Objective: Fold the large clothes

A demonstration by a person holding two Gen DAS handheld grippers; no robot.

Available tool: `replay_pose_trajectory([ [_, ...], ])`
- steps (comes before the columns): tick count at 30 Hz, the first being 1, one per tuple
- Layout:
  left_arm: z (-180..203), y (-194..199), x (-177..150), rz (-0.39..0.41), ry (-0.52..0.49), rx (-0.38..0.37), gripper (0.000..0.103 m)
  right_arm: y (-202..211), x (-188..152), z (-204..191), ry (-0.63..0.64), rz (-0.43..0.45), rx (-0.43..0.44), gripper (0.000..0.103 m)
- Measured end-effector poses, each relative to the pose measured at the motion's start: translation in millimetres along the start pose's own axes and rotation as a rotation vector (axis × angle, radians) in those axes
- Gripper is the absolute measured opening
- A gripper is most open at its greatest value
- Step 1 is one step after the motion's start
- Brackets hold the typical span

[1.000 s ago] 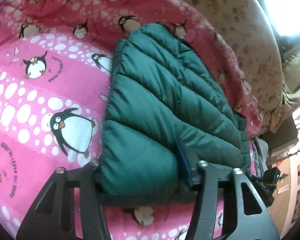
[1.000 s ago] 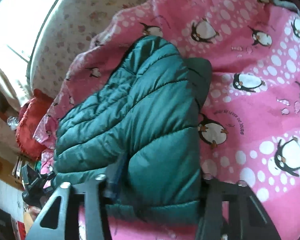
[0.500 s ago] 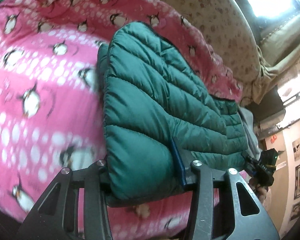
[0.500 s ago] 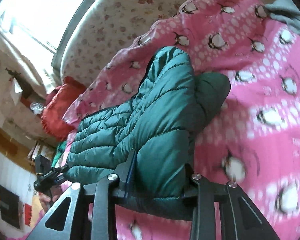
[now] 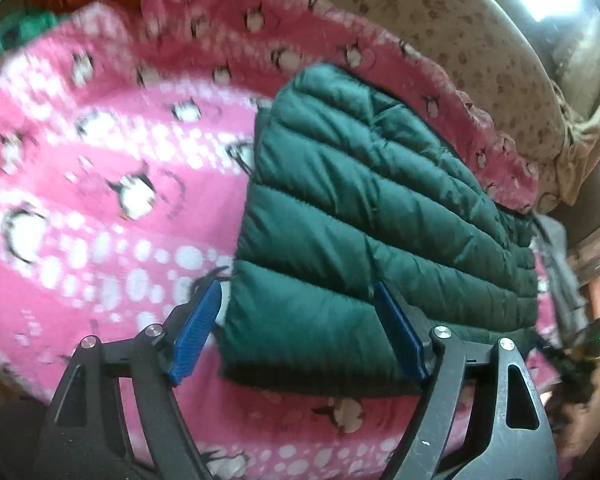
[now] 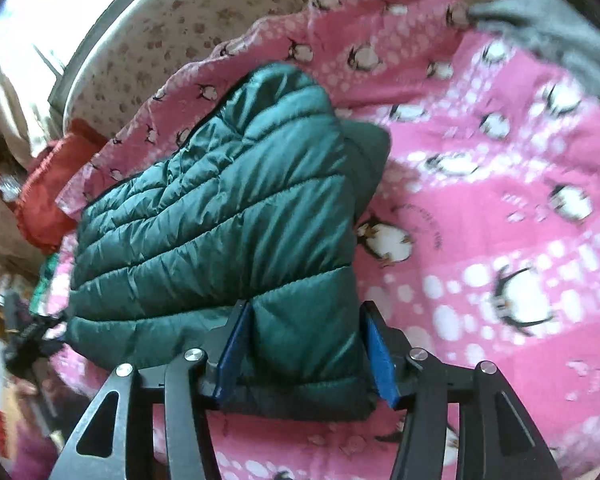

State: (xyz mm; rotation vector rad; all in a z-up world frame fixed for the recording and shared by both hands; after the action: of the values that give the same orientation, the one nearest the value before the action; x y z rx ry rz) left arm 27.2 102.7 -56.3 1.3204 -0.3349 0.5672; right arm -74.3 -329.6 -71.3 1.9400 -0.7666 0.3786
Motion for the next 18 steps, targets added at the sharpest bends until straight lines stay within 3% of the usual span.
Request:
replay_pose_trajectory([
  [2,2,15,-3,0.058,-0.019,0.044,0.079,16,2,-9,0.043,0.035,-0.045,0.053],
  [9,35,61,-17,0.2,-0.064,0.095,0.079,35,-1,-51,0.105,0.106,-0.028,0.053],
  [12,55,73,-25,0.246,-0.1,0.128,0.079,34,-5,-79,0.143,0.138,-0.03,0.053],
  [18,84,85,-37,0.291,-0.145,0.123,0.079,20,-17,-126,0.216,0.173,-0.053,0.053],
])
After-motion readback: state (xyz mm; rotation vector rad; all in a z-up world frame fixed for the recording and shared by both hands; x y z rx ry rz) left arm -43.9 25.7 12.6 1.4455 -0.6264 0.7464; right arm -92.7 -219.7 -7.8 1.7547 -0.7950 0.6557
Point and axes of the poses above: each gripper's, at about its wrist camera, not at the fingertips, and y roughly against the way its jaws point, z to its right, x to its top, the point moved 6 cm from there along -y, roughly the way its jaws point, and after that the axes turned 11 degrees about x, right-handed, at the moved point
